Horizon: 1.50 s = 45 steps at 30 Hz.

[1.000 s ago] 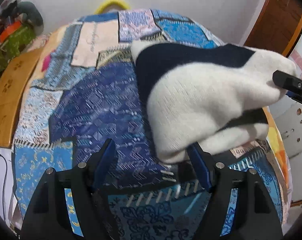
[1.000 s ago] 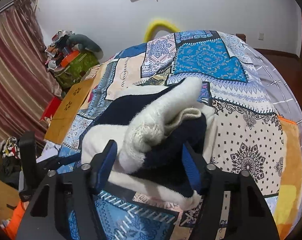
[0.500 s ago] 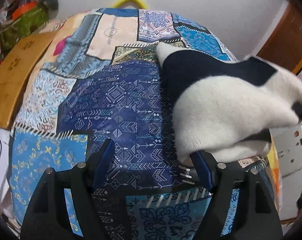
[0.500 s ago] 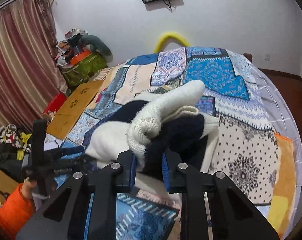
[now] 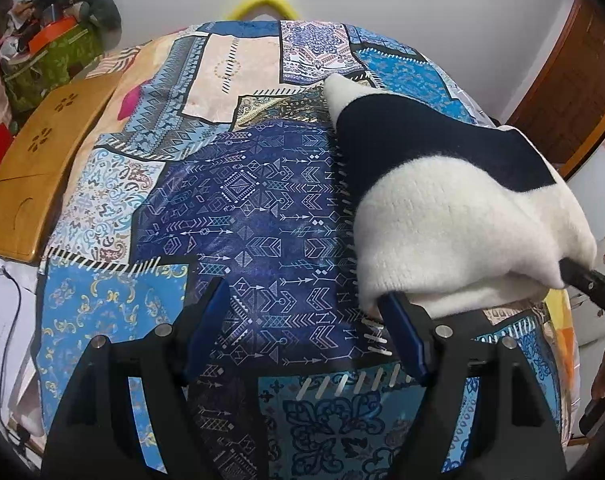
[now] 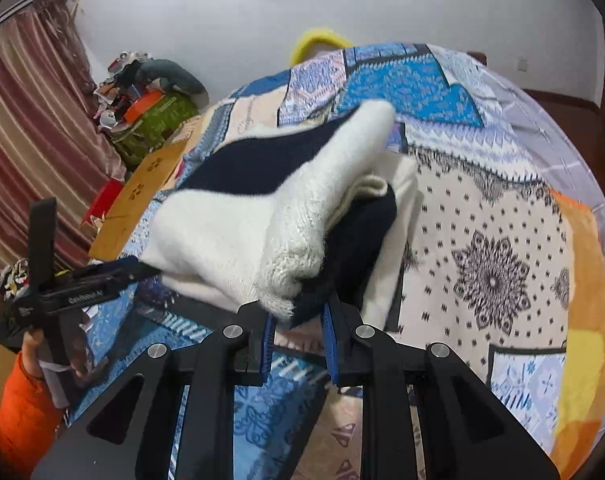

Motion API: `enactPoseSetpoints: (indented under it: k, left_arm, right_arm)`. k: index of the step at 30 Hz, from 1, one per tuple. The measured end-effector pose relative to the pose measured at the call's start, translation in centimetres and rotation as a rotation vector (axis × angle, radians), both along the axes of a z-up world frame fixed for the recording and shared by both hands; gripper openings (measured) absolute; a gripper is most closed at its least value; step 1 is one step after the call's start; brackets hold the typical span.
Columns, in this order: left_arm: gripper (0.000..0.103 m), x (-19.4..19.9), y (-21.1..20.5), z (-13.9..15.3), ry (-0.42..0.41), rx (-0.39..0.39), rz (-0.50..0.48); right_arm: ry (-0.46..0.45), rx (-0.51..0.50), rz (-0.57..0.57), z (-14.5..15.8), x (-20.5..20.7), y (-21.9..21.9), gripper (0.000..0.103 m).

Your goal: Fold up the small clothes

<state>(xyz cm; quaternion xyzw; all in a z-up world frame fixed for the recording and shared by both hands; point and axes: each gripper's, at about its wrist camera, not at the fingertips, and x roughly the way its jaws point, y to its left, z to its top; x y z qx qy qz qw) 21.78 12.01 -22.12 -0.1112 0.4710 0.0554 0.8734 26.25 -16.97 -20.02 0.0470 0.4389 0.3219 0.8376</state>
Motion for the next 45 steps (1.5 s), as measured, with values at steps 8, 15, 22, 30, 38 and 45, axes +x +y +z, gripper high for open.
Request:
enactPoseSetpoints:
  k: [8,15,22,30,38,45]
  left_arm:
    - [0.076,-1.2,-0.3,1.1,-0.009,0.065,-0.004]
    - [0.076,-2.2,0.1,4.9,-0.091,0.110,-0.014]
    - [0.082,-1.3,-0.8,9.5,-0.193,0.134,-0.073]
    - [0.084,2.7,-2.4,10.3,-0.190,0.116,-0.144]
    - [0.084,7.4,-3.6,7.1,-0.098,0.095,-0.182]
    - [0.085,10.0,-3.5,3.7,-0.024,0.044,-0.173]
  right_arm:
    - [-0.041,-0.037,-0.006,1.0,-1.6,-0.3,0.019]
    - [-0.137,-0.062,-0.021,4.5,-2.6,-1.4,0.019]
    - [-0.230,-0.032,-0.030,8.2,-1.9,-1.1,0.023]
    - [-0.253,-0.076,0.008,8.0,1.6,2.6,0.024]
    - [-0.164,-0.103,-0.049,4.3,5.2,2.7,0.060]
    - [-0.006,-0.097,-0.076,0.8,7.6,1.0,0.079]
